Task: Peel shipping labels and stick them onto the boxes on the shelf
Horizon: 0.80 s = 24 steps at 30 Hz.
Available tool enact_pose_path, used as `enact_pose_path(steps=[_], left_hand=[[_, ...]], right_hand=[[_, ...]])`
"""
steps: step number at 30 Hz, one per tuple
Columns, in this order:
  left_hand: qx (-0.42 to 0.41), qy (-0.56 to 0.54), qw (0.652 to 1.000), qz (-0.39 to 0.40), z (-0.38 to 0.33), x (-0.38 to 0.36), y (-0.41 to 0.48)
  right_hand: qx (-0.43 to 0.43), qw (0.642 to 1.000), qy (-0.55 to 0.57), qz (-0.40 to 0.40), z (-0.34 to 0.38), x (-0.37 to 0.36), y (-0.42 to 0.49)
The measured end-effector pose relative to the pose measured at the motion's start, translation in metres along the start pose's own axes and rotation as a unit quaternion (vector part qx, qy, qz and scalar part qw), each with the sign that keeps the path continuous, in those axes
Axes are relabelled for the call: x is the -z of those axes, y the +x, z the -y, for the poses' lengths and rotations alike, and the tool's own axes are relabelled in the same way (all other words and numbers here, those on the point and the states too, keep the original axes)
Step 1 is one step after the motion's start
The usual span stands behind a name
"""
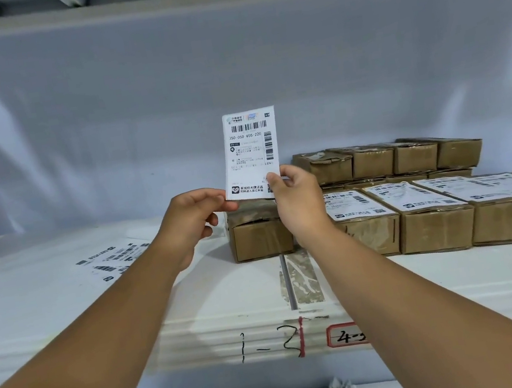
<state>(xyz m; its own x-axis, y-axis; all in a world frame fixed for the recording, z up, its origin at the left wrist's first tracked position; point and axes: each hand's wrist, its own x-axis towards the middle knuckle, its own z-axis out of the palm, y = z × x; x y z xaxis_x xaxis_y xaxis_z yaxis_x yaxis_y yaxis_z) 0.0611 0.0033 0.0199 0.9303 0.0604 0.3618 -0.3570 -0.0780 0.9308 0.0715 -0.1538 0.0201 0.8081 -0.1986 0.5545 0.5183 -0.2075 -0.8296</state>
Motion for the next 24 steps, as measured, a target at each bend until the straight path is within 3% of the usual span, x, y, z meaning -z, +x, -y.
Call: enact_pose_path(steps=[24], left_hand=[[0.012,-0.005,0.999,0.033,-0.0007,-0.0008,-0.0016]], right_hand=[[0.001,0.999,-0.054,0.005,0.0009,-0.0006,-0.0033]])
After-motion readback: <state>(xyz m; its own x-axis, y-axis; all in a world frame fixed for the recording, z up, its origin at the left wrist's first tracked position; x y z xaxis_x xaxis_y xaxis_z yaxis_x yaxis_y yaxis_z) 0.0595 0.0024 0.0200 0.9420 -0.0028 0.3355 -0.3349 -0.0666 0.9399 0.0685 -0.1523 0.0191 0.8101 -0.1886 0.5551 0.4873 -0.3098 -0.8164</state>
